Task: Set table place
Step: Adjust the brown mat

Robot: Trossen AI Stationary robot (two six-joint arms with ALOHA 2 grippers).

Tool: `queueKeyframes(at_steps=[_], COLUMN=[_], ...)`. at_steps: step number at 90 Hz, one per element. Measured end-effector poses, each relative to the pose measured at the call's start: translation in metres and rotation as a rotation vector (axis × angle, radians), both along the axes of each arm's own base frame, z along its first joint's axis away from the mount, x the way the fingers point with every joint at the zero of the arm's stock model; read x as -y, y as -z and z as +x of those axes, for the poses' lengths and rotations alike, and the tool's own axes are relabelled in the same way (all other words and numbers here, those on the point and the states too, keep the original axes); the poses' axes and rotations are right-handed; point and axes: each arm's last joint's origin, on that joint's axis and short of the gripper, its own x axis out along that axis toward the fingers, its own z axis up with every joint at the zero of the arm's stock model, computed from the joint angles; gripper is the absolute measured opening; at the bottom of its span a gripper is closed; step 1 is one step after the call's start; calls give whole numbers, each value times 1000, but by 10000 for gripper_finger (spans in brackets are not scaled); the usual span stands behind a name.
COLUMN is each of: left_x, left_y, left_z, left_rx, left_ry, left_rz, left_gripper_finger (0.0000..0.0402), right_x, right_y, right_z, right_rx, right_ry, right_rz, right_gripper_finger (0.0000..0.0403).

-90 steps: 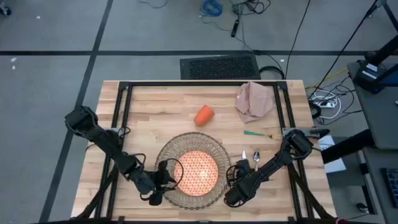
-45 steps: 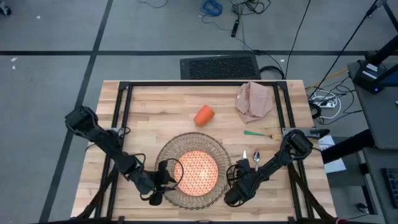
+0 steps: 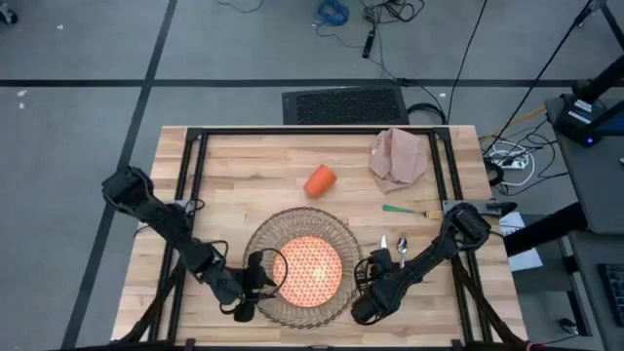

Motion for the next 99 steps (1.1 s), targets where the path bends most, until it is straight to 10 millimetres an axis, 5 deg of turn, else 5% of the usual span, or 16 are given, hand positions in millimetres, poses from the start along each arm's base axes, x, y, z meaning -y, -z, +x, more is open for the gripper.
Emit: queueKeyframes(at_steps=[37,53,99], left_x=[-1,-5,-26], left_y=[1,7,20], left_z=[-1,-5,-8], left_rx=[-16,-99,-281], left_ry=[-11,-63,-220], left_rz=[-6,-9,31], left_gripper_finger=[128,128,109], right_x=[-21,-22,-4], right_y=[-31,-38,5], right_z=[40,44,47], right_rx=[320,318,255], right_ry=[-353,-414,-504], right_rz=[-26,-33,96], right_gripper_finger=[64,64,26])
